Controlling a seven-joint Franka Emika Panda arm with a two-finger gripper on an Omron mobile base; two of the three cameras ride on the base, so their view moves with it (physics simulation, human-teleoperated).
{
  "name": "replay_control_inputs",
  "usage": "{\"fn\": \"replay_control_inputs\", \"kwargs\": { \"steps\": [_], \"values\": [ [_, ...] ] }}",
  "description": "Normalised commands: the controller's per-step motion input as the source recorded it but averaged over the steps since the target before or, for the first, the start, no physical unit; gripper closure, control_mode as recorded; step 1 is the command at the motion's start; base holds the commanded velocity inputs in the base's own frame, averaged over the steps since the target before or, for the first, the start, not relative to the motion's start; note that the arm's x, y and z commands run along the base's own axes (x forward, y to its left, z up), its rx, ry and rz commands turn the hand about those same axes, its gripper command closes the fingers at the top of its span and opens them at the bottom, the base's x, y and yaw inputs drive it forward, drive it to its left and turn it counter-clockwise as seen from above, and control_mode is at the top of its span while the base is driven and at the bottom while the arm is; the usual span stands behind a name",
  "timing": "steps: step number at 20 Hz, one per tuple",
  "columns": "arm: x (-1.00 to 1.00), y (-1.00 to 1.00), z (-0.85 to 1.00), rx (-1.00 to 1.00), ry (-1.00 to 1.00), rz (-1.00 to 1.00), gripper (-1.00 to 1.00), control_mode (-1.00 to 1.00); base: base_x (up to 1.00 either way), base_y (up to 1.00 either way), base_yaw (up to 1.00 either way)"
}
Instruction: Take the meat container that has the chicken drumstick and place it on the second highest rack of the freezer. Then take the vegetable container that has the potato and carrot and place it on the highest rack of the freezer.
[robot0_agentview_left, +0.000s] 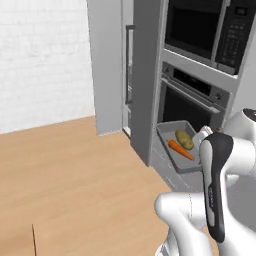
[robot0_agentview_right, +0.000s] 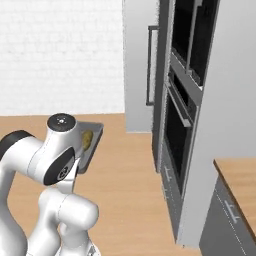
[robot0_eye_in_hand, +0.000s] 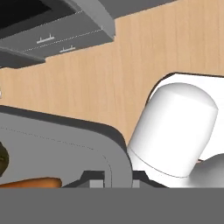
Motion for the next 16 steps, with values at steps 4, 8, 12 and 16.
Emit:
{"fn": "replay_control_inputs", "kwargs": {
  "steps": [4,8,12,16],
  "values": [
    [0.0,0.0,0.0,0.0,0.0,0.0,1.0,1.0,0.94,0.29,0.54],
    [0.0,0.0,0.0,0.0,0.0,0.0,1.0,1.0,1.0,0.0,0.32],
    [0.0,0.0,0.0,0.0,0.0,0.0,1.0,1.0,1.0,0.0,0.21],
    [0.0,0.0,0.0,0.0,0.0,0.0,1.0,1.0,1.0,0.0,0.05]
  ]
}}
